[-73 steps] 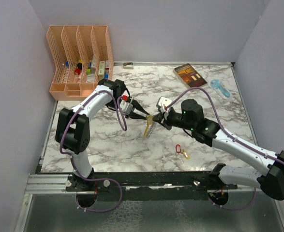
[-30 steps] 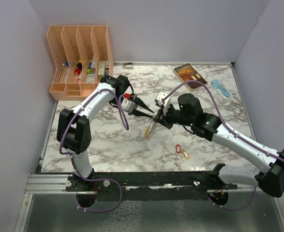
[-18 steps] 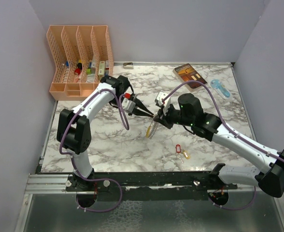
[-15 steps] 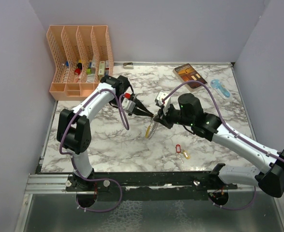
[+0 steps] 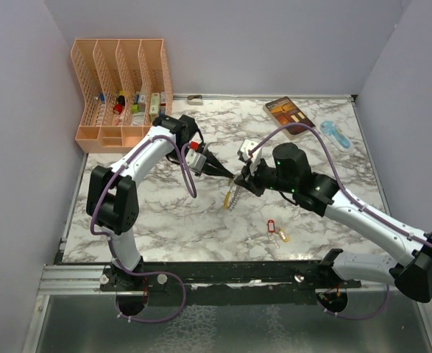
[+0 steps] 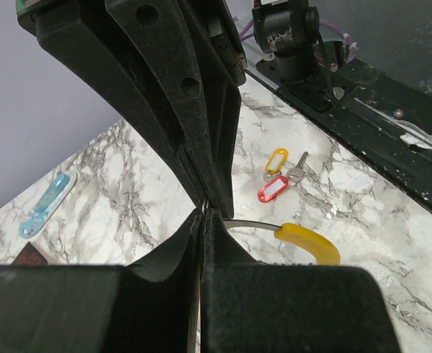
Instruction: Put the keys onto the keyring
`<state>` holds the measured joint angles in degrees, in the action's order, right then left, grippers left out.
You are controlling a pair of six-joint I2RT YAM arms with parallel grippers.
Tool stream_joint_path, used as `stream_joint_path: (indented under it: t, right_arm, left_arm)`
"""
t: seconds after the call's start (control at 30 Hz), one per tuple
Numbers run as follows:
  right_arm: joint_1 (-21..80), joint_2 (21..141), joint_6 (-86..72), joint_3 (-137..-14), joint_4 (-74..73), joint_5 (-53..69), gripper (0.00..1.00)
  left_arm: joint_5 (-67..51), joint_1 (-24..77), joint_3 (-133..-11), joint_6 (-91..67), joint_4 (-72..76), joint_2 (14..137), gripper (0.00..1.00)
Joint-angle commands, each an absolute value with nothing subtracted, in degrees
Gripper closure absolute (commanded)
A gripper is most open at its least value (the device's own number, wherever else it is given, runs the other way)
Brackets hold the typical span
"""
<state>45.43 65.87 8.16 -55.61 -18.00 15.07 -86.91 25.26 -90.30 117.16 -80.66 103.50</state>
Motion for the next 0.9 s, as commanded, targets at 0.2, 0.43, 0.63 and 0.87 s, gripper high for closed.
stream_joint_path:
  t: [0.2,0.43,0.63,0.87]
  right_arm:
    - [46.08,61.70,5.94,-54.84,-15.88,14.33,0.99]
    - [46.06,60.35,4.23,-53.63,-14.37,14.14,0.99]
    - [46.07,60.50,1.14,-52.41,-11.23,13.31,0.99]
    - [46.06,59.67,-3.69,-50.41,-7.61,10.81,0.99]
  left_arm:
    - [-85.24,24.39,-89.83,117.95,-80.60,101.80,1.00]
    - [-85.86,23.38,-89.83,117.86,-80.59,101.84,1.00]
    - [-86.99,23.38,-89.49,117.93,-80.61,101.66,1.00]
    - [-87.76,23.38,-88.24,118.16,-80.68,101.17,1.00]
